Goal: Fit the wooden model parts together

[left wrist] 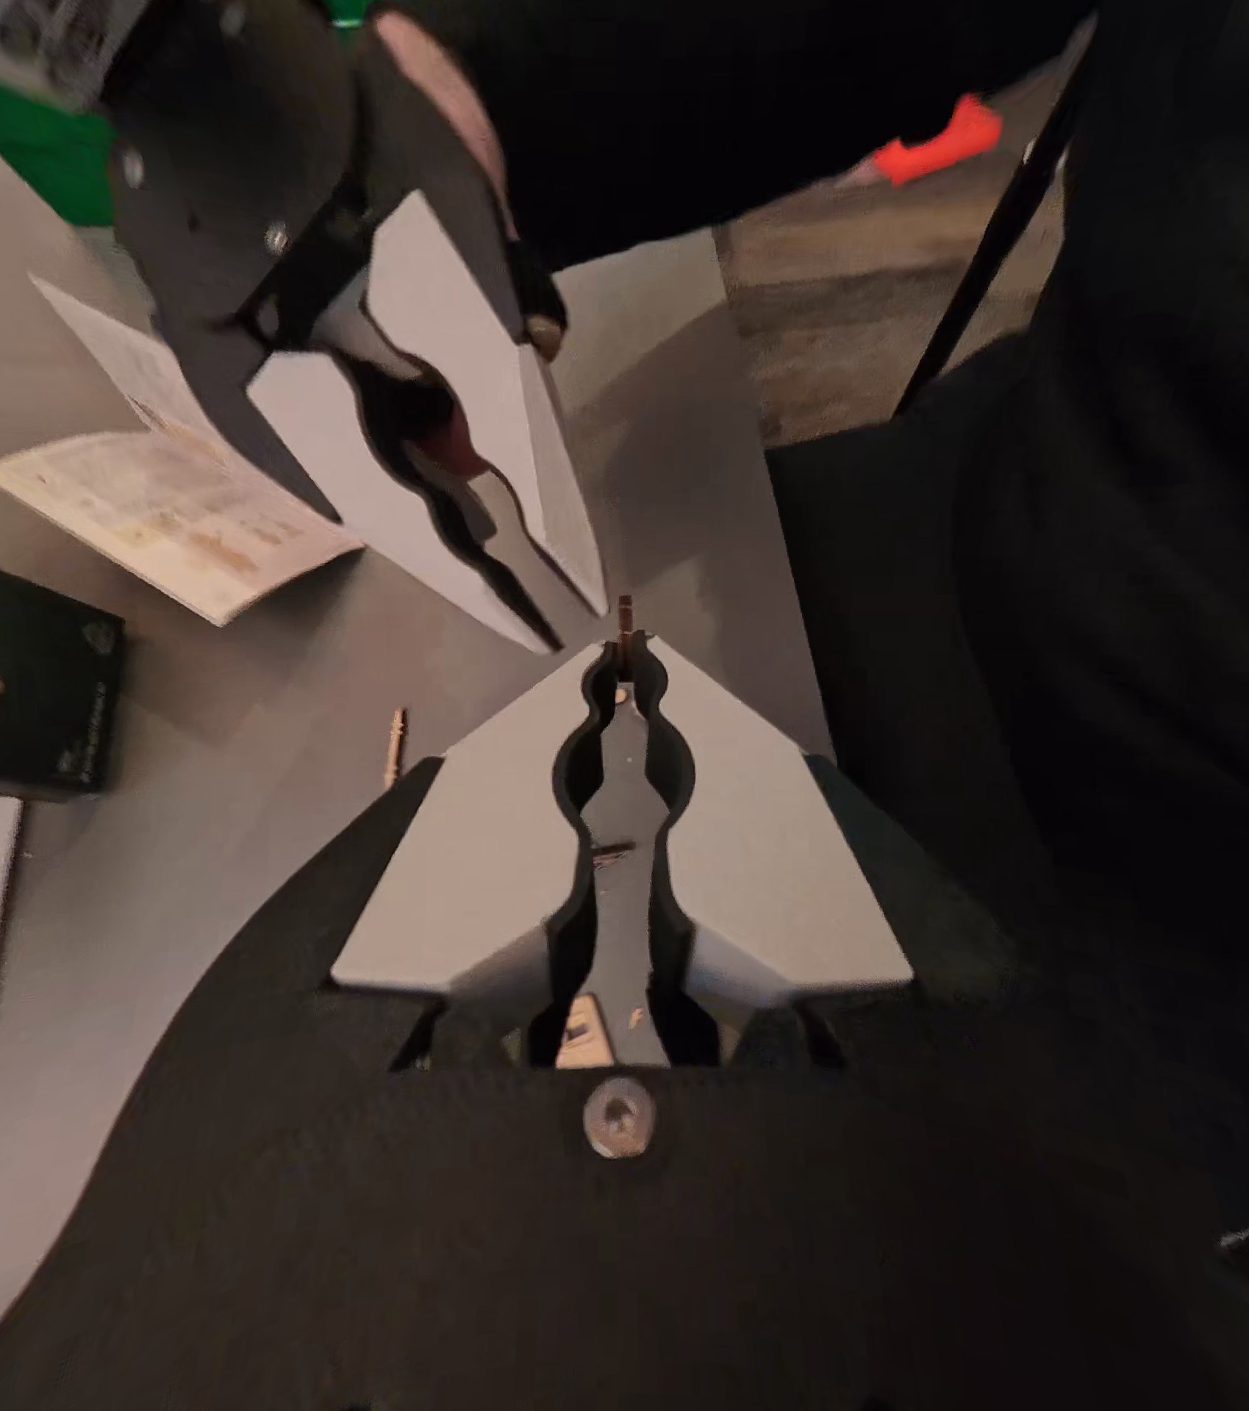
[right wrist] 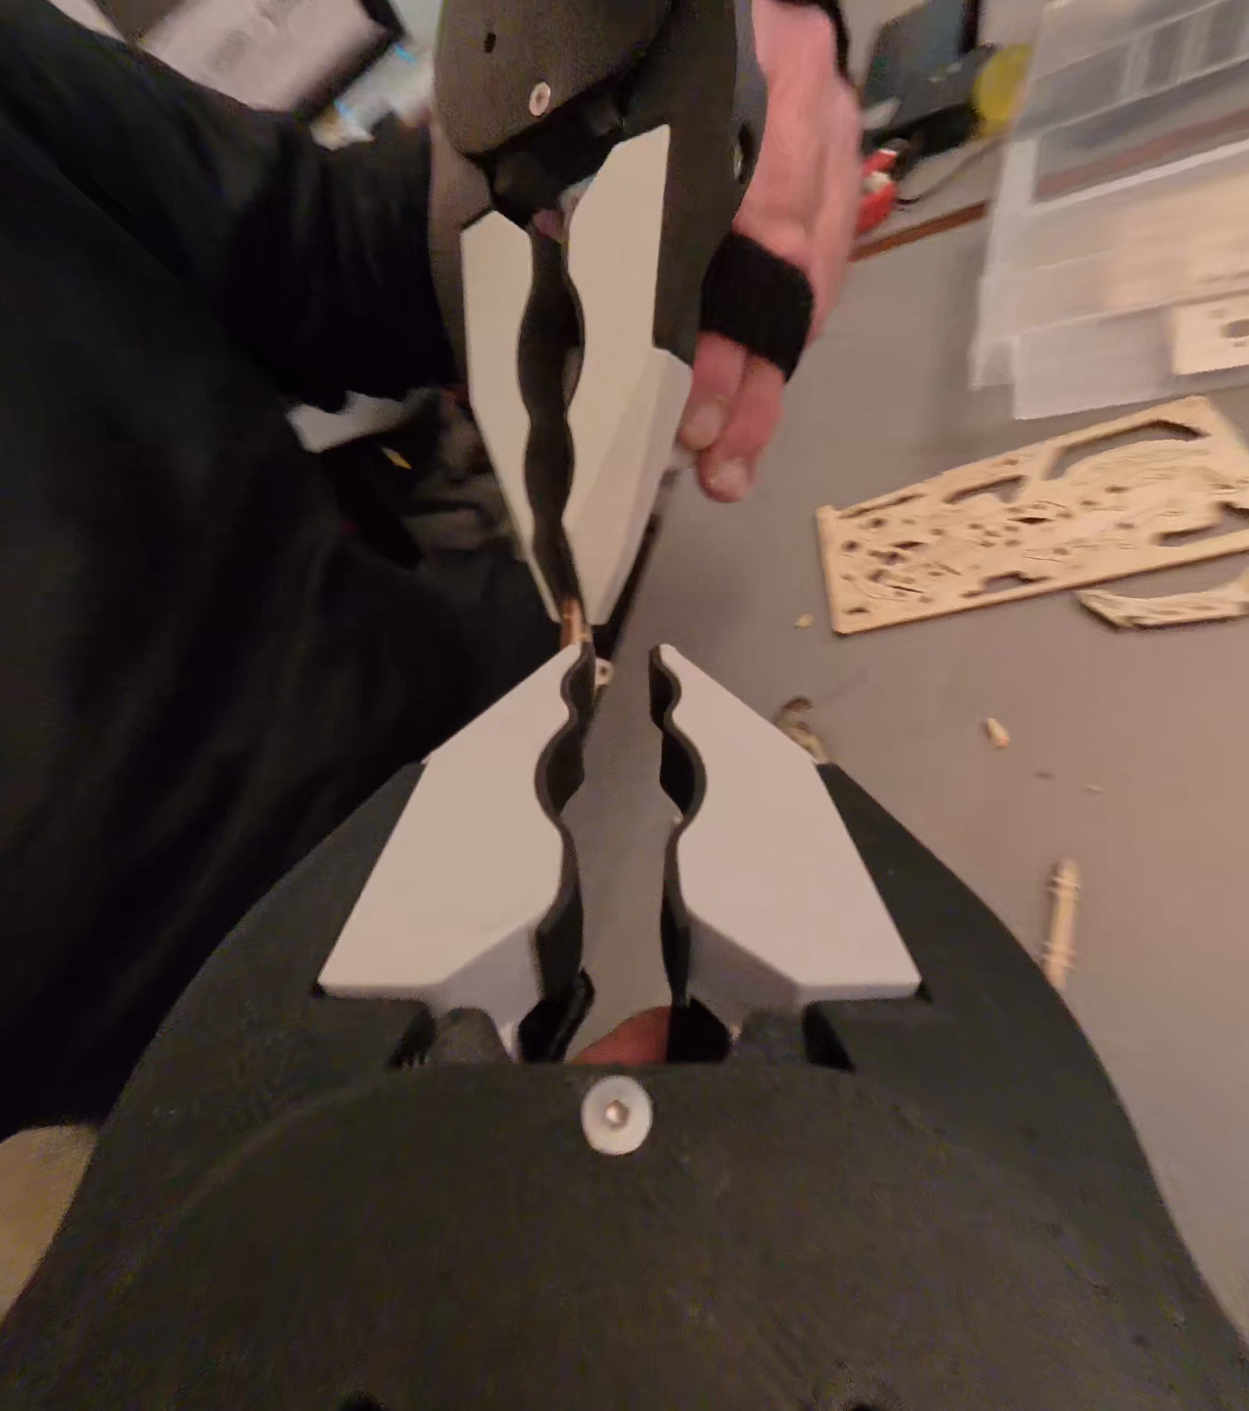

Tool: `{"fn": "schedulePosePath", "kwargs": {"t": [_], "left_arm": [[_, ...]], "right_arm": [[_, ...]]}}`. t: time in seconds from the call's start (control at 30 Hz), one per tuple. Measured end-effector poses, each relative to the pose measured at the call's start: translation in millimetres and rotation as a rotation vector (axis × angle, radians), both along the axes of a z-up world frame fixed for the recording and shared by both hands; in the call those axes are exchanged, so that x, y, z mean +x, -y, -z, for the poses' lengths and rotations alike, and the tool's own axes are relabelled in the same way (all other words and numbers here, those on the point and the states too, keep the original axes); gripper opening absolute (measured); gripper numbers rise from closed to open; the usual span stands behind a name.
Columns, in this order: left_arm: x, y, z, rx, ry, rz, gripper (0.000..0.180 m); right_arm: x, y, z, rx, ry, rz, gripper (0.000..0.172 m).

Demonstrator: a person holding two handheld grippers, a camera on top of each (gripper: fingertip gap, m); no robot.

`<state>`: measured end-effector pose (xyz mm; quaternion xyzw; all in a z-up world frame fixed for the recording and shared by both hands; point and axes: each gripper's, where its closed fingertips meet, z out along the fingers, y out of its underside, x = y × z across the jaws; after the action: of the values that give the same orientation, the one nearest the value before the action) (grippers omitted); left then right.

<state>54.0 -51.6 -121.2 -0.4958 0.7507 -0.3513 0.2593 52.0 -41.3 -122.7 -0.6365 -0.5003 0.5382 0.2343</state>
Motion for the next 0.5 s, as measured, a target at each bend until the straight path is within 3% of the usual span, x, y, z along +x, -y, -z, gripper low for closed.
{"fn": "schedulePosePath", "kwargs": {"t": [0.23, 0.4, 0.5], "left_arm": [[1.1, 15.8, -3.1, 0.301, -0.105, 0.177, 0.002], [0.1, 22.9, -4.7, 0.375, -0.135, 0.252, 0.002], [-0.5, 15.3, -7.0, 0.387, -0.13, 0.224, 0.003]], "right_arm": [[-4.3, 29.7, -8.2, -0.111, -0.057, -0.228, 0.012], [-8.8, 38.1, -5.9, -0.094, -0.062, -0.294, 0.005], [-9.9, 30.6, -8.3, -0.08, -0.097, -0.244, 0.005]]}}
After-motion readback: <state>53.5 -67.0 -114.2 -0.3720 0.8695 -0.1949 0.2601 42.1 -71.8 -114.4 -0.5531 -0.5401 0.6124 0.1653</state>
